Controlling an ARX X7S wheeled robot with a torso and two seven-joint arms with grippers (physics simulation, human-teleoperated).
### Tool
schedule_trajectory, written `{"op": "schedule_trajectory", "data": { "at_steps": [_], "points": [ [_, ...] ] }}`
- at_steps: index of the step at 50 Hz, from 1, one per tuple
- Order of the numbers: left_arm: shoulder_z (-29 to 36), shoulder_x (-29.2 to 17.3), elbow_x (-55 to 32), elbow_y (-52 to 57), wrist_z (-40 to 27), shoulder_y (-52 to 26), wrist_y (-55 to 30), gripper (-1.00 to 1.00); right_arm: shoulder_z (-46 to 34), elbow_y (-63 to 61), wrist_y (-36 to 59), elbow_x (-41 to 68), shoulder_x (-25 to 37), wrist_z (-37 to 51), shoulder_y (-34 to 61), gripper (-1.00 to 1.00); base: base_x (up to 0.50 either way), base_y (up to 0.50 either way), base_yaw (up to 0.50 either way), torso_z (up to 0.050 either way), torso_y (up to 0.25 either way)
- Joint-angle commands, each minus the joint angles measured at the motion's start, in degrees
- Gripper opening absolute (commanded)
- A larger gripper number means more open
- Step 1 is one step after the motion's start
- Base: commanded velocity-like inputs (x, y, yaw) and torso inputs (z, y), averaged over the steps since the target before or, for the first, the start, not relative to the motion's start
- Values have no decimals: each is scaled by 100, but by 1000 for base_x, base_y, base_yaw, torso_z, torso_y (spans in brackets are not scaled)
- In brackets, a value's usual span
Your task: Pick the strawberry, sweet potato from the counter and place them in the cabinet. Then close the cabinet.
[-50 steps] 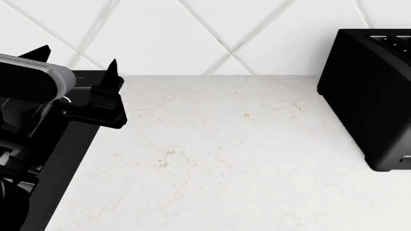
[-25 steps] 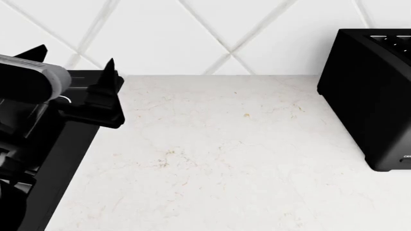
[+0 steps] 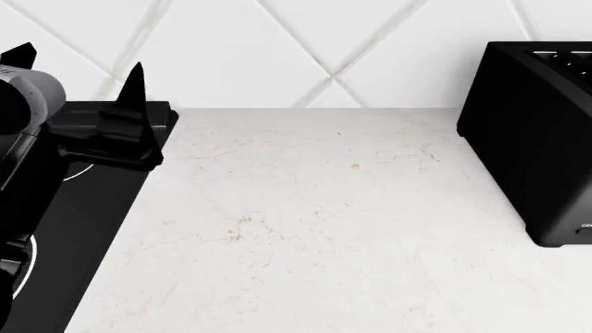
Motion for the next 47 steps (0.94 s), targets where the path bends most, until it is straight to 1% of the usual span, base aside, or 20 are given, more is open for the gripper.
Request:
{"op": "schedule_trajectory", "data": {
  "at_steps": [1,5,9,13,17,20,24,31,34,41,47],
  "points": [
    [-124,-113,-175,17,-102,-138,13,100,294,-737,163,-227,469,-126,3,100,0,0,0,0,0],
    [-161,-148,-221,22,-125,-150,27,100,414,-975,163,-625,592,-333,3,100,0,0,0,0,0],
    [-217,-199,-293,32,-165,-174,46,100,480,-1247,163,-460,859,-137,3,100,0,0,0,0,0],
    [-293,-260,-336,50,-200,-155,88,100,583,-1519,163,639,1294,790,3,100,0,0,0,0,0],
    [-349,-302,-380,67,-238,-158,117,100,769,-1705,163,2120,1762,2008,3,100,0,0,0,0,0],
    [-364,-316,-416,80,-265,-184,118,100,894,-1834,163,2897,2092,2635,3,100,0,0,0,0,0],
    [-415,-356,-468,97,-294,-181,146,100,1037,-1977,163,3562,2459,3162,3,100,0,0,0,0,0],
    [-606,-498,-555,162,-341,-34,273,100,1210,-2323,163,4224,3020,3593,3,100,0,0,0,0,0],
    [-713,-567,-566,189,-340,76,347,100,1249,-2423,163,4919,3269,4138,3,100,0,0,0,0,-3],
    [-942,-707,-607,286,-358,317,496,100,1418,-2576,163,6998,3778,5923,3,100,0,0,0,0,0],
    [-1021,-781,-663,350,-424,336,520,100,1646,-2737,162,7925,4371,6652,3,100,0,0,0,0,0]
  ]
}}
